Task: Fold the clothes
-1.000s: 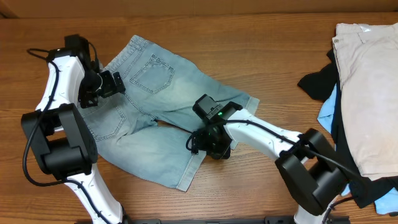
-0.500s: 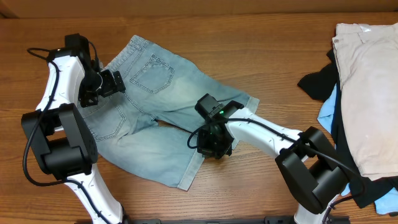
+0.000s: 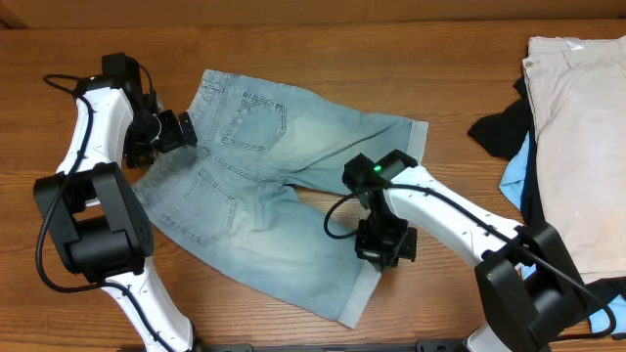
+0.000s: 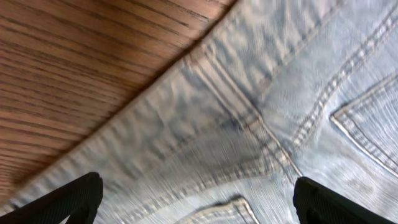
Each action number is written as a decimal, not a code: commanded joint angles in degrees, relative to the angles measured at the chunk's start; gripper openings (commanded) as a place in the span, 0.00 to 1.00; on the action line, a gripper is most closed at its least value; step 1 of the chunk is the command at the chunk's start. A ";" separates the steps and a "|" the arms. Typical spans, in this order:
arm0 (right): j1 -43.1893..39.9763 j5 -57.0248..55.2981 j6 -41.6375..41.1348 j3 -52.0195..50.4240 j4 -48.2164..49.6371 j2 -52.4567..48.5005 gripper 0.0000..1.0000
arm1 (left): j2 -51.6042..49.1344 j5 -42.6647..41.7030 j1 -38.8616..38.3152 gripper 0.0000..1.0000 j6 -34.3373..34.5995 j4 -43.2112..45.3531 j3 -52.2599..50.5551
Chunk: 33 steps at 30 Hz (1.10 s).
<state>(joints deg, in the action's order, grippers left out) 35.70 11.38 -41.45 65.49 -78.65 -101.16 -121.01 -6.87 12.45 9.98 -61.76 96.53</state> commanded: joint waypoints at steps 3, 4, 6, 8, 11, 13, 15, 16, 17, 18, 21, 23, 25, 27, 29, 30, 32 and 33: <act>-2.97 -6.86 -4.68 -4.15 0.70 2.21 0.04 | -0.22 -0.20 -0.20 1.00 -3.65 -0.81 1.11; -3.80 -7.06 -4.66 -4.15 1.27 2.64 0.04 | -0.22 -0.22 -0.20 1.00 -3.63 -0.87 1.11; -6.29 -7.04 -4.35 -4.13 2.73 3.93 0.04 | -0.22 -0.22 -0.20 1.00 -3.63 -0.92 1.11; -11.02 -6.84 -2.43 -4.13 4.07 6.49 0.04 | -0.22 -0.26 -0.20 1.00 -3.61 -1.01 1.11; -16.02 -6.84 0.68 -4.13 4.66 9.07 0.04 | -0.22 -0.24 -0.20 1.00 -3.63 -1.25 1.11; -19.87 -6.82 2.78 -4.15 4.52 10.51 0.04 | -0.22 -0.24 -0.20 1.00 -3.61 -1.38 1.11; -23.76 -6.73 5.29 -4.15 3.98 11.50 0.04 | -0.22 -0.24 -0.20 1.00 -3.61 -1.55 1.11; -25.11 -6.05 6.40 -4.15 4.00 11.67 0.04 | -0.22 -0.24 -0.20 1.00 -3.61 -1.57 1.11; -26.58 -5.05 7.82 -4.13 4.02 11.69 0.04 | -0.22 -0.24 -0.20 1.00 -3.61 -1.55 1.11; -27.56 -4.81 8.59 -4.13 4.02 11.69 0.07 | -0.22 -0.24 -0.20 1.00 -3.58 -1.55 1.11; -30.42 -4.55 10.27 -3.58 4.94 11.69 0.19 | -0.22 -0.24 -0.20 1.00 -3.61 -1.53 1.11; -32.61 -3.10 13.25 -1.44 6.54 11.69 0.36 | -0.17 -0.59 -0.20 1.00 -3.63 -1.20 1.16; -33.79 -1.55 16.48 1.51 7.82 11.69 0.58 | -0.09 -1.38 -0.22 1.00 -3.72 -1.20 1.38; -34.01 0.55 21.53 5.53 10.91 11.69 0.79 | 0.11 -4.50 -0.48 1.00 -6.08 -1.18 2.19; -33.66 0.92 24.17 7.76 15.17 11.69 0.83 | 0.20 -6.88 -1.14 1.00 -7.39 -0.66 3.02; -33.44 0.94 25.11 8.09 17.94 11.69 0.86 | 0.20 -8.46 -1.64 1.00 -8.41 -0.20 3.34; -32.85 0.72 25.66 7.89 23.82 11.45 0.90 | 0.20 -12.13 -3.43 1.00 -11.19 1.60 3.50; -32.72 0.74 26.01 7.85 25.92 11.17 0.90 | 0.20 -13.05 -4.39 1.00 -12.52 2.51 3.48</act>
<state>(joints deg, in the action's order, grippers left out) 2.28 10.98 -19.70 72.55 -56.53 -90.61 -121.01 -12.38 11.55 3.66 -61.19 97.89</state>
